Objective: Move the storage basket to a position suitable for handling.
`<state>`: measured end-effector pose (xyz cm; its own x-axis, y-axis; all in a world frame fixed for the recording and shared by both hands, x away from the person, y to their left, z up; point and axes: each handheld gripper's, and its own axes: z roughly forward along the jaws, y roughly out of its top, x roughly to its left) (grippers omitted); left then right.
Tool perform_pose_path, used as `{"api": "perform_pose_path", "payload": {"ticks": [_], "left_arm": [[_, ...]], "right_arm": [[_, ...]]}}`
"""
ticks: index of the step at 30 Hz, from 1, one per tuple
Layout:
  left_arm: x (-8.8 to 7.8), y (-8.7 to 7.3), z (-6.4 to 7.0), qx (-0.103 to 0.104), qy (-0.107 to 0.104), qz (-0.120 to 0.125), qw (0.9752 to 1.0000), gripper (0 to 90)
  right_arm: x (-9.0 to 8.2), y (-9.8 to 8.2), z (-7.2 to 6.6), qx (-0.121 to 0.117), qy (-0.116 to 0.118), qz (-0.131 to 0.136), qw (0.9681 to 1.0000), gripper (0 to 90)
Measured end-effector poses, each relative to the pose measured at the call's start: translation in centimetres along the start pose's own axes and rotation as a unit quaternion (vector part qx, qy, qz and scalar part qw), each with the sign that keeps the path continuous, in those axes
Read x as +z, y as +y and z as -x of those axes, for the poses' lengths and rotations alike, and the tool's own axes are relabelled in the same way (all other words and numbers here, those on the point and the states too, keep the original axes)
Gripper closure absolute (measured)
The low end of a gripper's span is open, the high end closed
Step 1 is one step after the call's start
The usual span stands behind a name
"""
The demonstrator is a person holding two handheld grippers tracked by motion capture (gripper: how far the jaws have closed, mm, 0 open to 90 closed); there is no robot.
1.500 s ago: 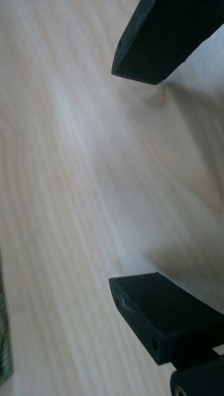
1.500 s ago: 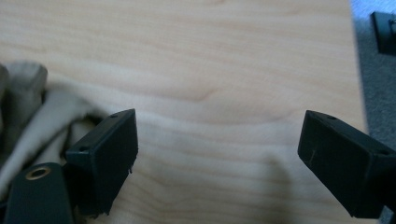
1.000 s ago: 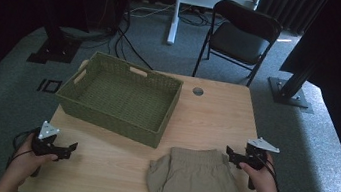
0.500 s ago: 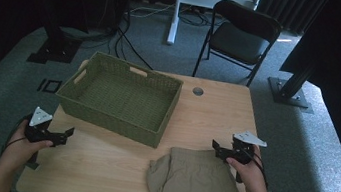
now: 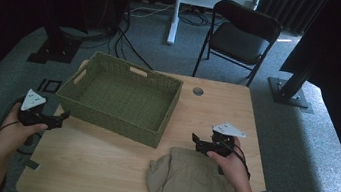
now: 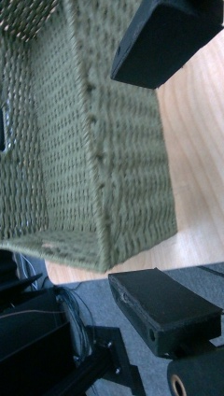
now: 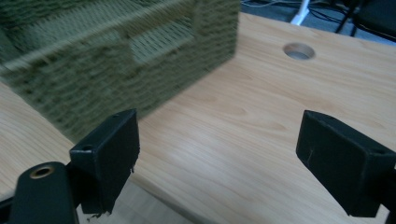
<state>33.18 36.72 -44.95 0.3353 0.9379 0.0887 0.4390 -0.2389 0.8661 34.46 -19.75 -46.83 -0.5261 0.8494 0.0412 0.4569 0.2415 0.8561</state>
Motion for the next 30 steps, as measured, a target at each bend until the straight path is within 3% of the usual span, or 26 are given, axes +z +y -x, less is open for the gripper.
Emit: {"api": "perform_pose_path", "payload": {"ticks": [6,8,11,13,17,19,23,26,30], "left_arm": [[0.8,1.0,-1.2,-0.012,0.007,0.008,0.9999,5.8],[1.3,1.1,-1.6,-0.006,0.014,0.005,0.9999,5.8],[2.2,1.4,-2.1,-0.014,0.008,0.003,0.9999,5.8],[2.7,1.7,-2.3,-0.002,0.016,0.004,0.9999,5.8],[3.3,2.4,-2.4,-0.007,0.021,0.020,0.9996,9.0],[3.7,2.8,-2.8,-0.021,0.027,0.029,0.9990,13.5],[4.9,2.7,-3.6,-0.042,0.031,0.020,0.9985,17.9],[5.8,2.2,-4.1,-0.061,0.028,0.012,0.9977,29.7],[6.9,1.4,-4.3,-0.059,0.029,-0.007,0.9978,37.2]], "right_arm": [[1.0,1.5,-1.9,-0.004,0.019,0.013,0.9997,13.1],[1.3,1.9,-2.5,-0.004,0.024,0.017,0.9996,13.1],[1.8,2.5,-3.5,-0.011,0.029,0.019,0.9993,13.1],[2.1,2.8,-4.1,-0.014,0.035,0.022,0.9991,13.0],[2.9,3.4,-5.2,-0.024,0.047,0.022,0.9984,13.0],[3.3,3.8,-5.8,-0.023,0.053,0.025,0.9980,13.0],[4.2,4.4,-7.2,-0.023,0.059,0.037,0.9973,13.2],[4.8,4.7,-8.2,-0.019,0.058,0.040,0.9973,13.3],[5.8,4.7,-9.1,-0.021,0.041,0.039,0.9982,15.8]]}}
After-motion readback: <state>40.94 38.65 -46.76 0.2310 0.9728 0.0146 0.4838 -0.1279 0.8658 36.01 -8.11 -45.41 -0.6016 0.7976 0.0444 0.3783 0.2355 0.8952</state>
